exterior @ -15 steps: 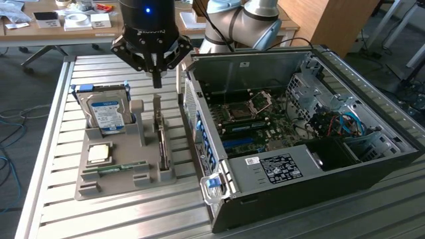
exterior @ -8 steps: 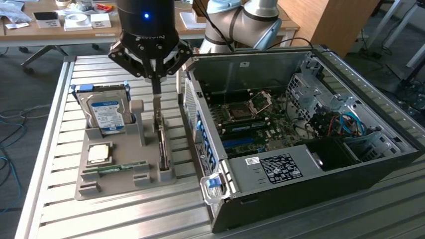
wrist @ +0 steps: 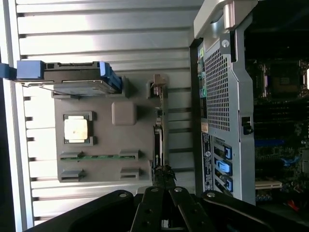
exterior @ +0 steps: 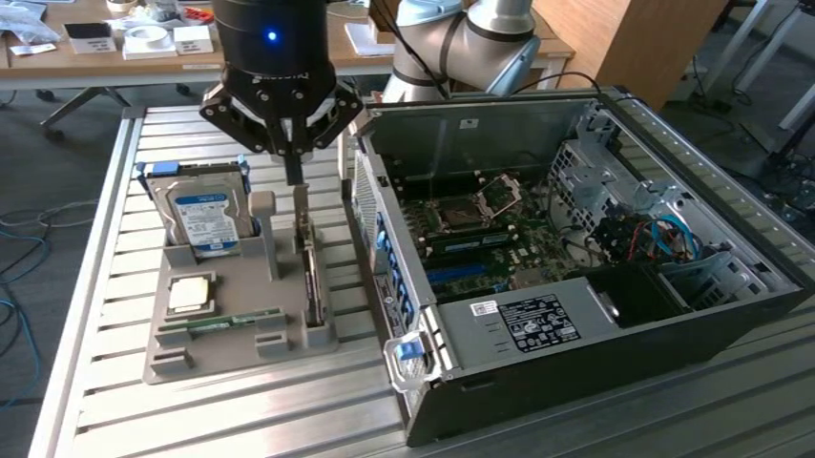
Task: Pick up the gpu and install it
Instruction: 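Reach for the gpu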
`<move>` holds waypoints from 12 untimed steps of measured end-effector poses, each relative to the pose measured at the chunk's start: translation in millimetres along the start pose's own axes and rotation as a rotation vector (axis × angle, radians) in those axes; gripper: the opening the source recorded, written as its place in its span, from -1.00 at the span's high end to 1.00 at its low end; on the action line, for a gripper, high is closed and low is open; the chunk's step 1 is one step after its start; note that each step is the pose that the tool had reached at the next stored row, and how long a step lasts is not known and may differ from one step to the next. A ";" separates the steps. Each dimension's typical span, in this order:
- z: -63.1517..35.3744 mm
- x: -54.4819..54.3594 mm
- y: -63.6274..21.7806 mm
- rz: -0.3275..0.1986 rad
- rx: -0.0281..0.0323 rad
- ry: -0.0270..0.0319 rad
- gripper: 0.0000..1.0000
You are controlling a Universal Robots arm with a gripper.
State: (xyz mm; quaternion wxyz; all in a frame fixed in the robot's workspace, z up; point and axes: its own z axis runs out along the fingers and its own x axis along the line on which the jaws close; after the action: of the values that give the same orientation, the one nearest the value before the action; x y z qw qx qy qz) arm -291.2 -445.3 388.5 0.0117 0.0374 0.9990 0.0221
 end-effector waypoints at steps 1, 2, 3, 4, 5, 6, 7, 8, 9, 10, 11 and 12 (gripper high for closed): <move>1.0 0.2 -0.2 0.000 0.0001 0.0016 0.79; 2.1 0.5 -0.4 0.000 0.0002 0.0032 0.79; 3.1 0.8 -0.7 0.000 0.0004 0.0051 0.79; 4.1 1.2 -0.9 0.000 0.0005 0.0070 0.79; 5.1 1.5 -1.1 0.001 0.0006 0.0088 0.79; 6.0 1.7 -1.3 0.001 0.0008 0.0108 0.79; 6.9 2.0 -1.5 0.001 0.0010 0.0129 0.79; 7.5 2.2 -1.6 0.001 0.0012 0.0145 0.79; 7.7 2.2 -1.6 0.001 0.0013 0.0149 0.79; 7.7 2.2 -1.6 0.001 0.0014 0.0150 0.79; 7.7 2.2 -1.6 0.001 0.0013 0.0150 0.79; 7.8 2.2 -1.6 0.001 0.0012 0.0150 0.79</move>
State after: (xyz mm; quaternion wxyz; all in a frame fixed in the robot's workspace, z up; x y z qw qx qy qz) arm -293.3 -446.4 380.6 0.0042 0.0376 0.9990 0.0217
